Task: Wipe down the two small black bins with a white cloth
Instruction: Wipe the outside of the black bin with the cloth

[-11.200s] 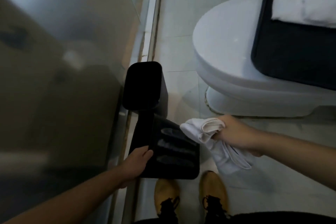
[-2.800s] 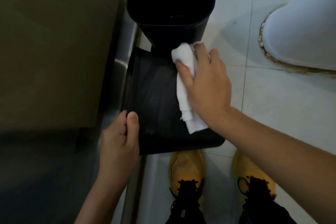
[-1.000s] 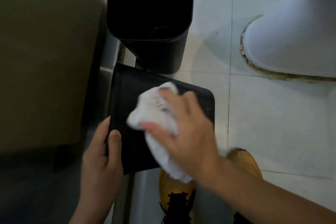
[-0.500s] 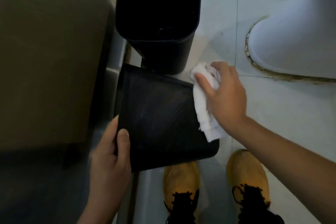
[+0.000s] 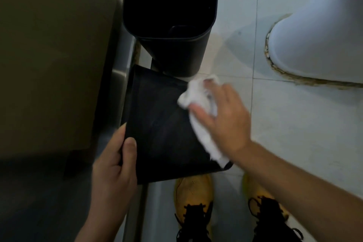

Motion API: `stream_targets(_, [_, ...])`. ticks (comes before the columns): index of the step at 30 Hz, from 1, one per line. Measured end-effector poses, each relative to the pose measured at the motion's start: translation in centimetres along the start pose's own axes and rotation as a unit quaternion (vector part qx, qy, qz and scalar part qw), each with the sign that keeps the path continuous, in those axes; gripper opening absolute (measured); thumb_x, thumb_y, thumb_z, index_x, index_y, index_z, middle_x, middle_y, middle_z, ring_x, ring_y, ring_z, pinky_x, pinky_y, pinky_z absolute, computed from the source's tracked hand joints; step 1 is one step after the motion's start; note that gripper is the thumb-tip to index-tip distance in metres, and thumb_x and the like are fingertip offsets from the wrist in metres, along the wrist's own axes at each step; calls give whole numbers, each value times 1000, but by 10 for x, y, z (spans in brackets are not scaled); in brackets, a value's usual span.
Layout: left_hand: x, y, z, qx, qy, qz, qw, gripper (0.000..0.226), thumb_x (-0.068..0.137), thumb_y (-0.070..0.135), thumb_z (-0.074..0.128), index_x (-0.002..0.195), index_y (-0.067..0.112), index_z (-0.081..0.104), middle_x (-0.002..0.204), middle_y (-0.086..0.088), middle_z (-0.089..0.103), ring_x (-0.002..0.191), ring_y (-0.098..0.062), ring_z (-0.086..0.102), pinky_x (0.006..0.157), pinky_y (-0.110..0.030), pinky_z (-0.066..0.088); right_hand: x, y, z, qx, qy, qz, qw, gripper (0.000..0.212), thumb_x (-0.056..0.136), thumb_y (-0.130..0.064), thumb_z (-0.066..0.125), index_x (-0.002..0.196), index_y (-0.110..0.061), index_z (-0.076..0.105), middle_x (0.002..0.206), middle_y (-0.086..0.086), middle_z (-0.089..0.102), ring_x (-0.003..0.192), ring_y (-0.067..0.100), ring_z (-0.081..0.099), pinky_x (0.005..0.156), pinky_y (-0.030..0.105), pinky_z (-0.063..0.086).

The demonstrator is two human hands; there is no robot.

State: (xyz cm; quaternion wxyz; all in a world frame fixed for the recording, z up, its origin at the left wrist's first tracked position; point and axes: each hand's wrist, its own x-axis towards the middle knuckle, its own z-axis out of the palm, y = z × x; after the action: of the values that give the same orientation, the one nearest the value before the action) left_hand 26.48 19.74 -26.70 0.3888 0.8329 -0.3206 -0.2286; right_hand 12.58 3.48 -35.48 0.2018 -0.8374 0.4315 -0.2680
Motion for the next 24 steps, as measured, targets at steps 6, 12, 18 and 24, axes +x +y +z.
stream_targets(6, [-3, 3, 3, -3, 1, -46, 999, 42, 98, 41, 39, 134, 25, 54, 105, 5, 67, 96, -5, 63, 78, -21, 50, 33, 55, -30, 89, 12, 162, 983, 48, 94, -54, 58, 127, -20, 54, 124, -1, 57, 109, 11, 56, 89, 30, 47])
stream_targets(12, [-1, 1, 3, 23, -4, -35, 999, 31, 96, 39, 40, 125, 44, 50, 98, 34, 61, 91, 12, 58, 69, -6, 45, -57, -18, -36, 164, -55, -33, 984, 56, 89, -60, 61, 127, -20, 52, 99, 2, 55, 81, 11, 55, 67, 15, 49])
stream_targets(18, [-1, 4, 0, 1, -16, -37, 999, 39, 92, 38, 38, 127, 34, 54, 95, 10, 66, 90, 0, 62, 68, -6, 47, -51, 23, -6, 32, 6, -115, 993, 54, 97, -62, 46, 124, -15, 51, 88, 12, 57, 75, 22, 52, 55, 30, 49])
stream_targets(24, [-1, 8, 0, 6, -25, -44, 999, 35, 91, 43, 36, 122, 41, 53, 90, 10, 64, 81, -6, 63, 64, -28, 53, 13, 80, -14, 2, -8, 128, 992, 58, 96, -59, 49, 132, -14, 54, 120, 10, 59, 104, 28, 59, 80, 30, 46])
